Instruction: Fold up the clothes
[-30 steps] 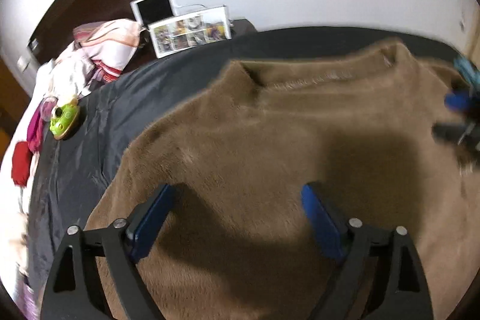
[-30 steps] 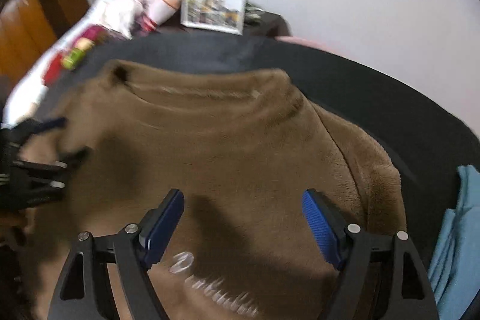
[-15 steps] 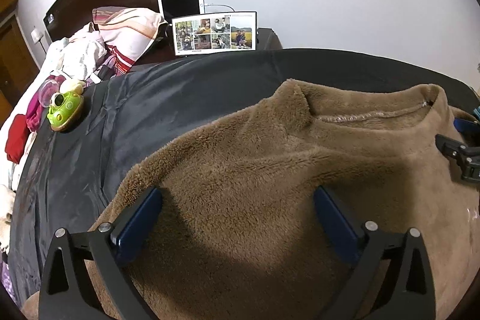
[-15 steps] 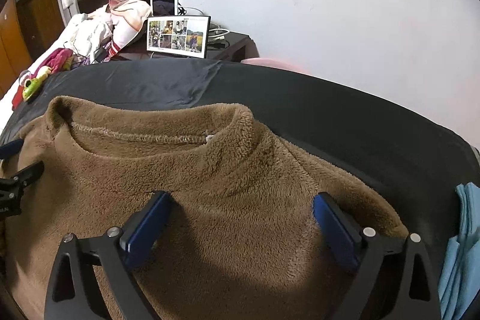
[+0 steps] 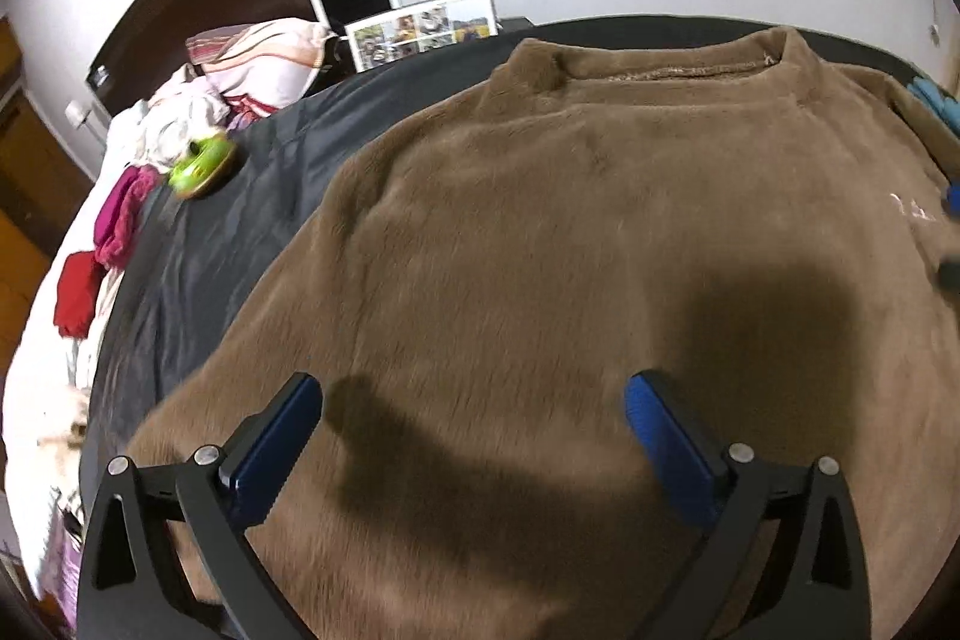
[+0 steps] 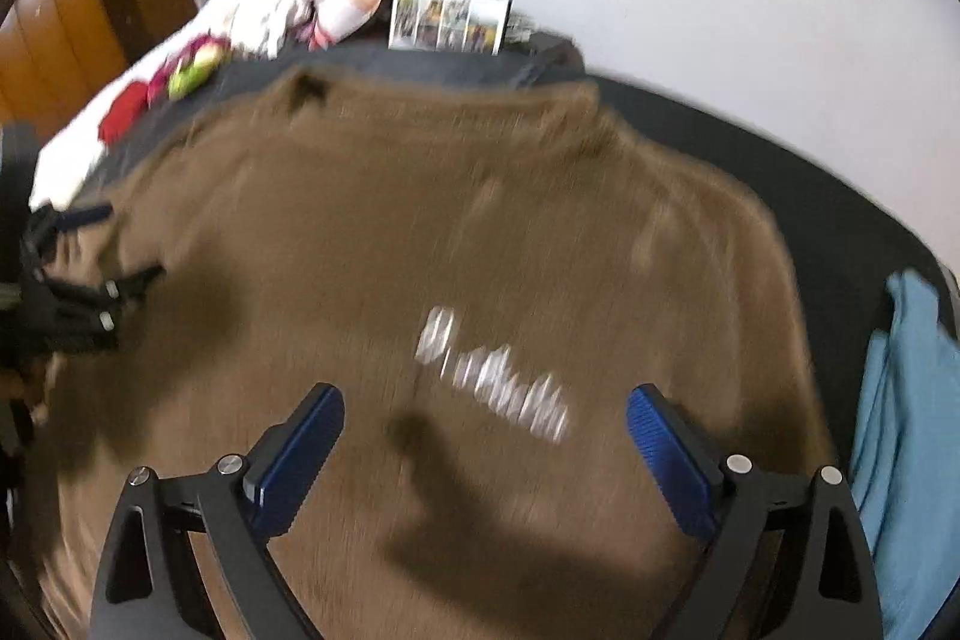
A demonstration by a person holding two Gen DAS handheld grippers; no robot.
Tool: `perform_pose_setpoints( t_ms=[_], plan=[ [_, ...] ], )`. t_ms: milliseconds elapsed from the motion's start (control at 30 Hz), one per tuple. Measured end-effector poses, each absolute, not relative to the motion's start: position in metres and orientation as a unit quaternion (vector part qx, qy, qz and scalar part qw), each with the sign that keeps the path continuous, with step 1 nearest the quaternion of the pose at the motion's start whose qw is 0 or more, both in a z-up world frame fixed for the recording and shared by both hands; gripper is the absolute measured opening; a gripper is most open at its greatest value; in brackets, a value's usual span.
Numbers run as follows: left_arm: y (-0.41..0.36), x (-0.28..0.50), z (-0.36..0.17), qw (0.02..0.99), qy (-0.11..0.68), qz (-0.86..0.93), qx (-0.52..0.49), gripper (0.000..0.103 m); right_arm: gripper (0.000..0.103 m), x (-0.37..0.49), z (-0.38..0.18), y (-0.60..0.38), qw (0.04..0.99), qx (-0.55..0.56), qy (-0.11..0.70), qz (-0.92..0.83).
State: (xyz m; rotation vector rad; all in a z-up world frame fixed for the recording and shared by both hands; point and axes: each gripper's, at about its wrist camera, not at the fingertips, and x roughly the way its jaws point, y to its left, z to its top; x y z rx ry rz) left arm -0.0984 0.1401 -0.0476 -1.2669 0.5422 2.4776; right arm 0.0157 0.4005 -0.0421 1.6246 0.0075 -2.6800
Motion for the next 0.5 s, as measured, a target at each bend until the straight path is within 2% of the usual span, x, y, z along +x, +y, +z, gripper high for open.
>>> perform_pose_setpoints(
  t_ms=[167, 333, 500],
  plan=[
    [0.113, -0.093, -0.054, 0.155, 0.135, 0.871, -0.446, 0.103, 0.100, 0.040, -0.055, 0.396, 0.005, 0.501, 0.019, -0.865],
    [0.108, -0.076, -0.048, 0.140, 0.141, 0.868, -0.455, 0.103, 0.100, 0.065, -0.041, 0.401, -0.010, 0.506, -0.003, -0.862],
    [0.116, -0.023, -0.037, 0.173, 0.178, 0.862, -0.441, 0.103, 0.100, 0.126, -0.021, 0.373, 0.093, 0.477, -0.025, -0.874]
  ],
)
